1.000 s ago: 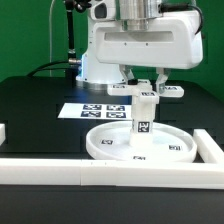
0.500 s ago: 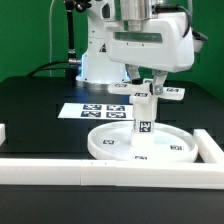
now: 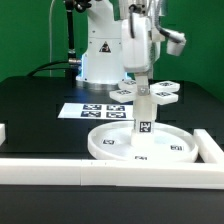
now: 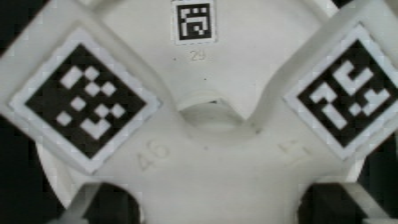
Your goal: Assemble round table
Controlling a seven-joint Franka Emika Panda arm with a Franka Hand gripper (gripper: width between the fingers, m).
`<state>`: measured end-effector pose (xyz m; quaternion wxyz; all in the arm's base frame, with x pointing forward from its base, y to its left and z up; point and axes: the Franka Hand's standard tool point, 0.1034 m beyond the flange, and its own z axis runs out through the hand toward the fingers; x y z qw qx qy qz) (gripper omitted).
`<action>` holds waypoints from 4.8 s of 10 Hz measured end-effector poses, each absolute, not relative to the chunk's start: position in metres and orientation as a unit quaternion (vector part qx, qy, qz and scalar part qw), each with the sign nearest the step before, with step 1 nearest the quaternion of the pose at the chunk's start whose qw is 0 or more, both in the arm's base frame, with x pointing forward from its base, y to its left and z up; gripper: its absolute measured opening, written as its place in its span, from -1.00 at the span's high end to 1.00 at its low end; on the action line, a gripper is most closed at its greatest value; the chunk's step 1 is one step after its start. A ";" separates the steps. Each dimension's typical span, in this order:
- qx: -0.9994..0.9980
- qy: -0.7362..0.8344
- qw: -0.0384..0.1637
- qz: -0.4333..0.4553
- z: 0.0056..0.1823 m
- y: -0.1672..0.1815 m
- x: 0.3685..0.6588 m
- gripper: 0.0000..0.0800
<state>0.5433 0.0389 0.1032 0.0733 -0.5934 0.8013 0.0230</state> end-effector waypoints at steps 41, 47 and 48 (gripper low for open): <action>-0.893 -0.448 0.040 0.014 0.118 0.044 0.548 -0.62; -0.869 -0.494 0.036 0.027 0.107 0.040 0.543 -0.62; -0.868 -0.494 0.034 0.029 0.105 0.040 0.543 -0.62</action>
Offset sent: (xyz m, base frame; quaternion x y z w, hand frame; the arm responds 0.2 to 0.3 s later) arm -0.0073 -0.0081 -0.0018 -0.0156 0.0146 0.3571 0.9338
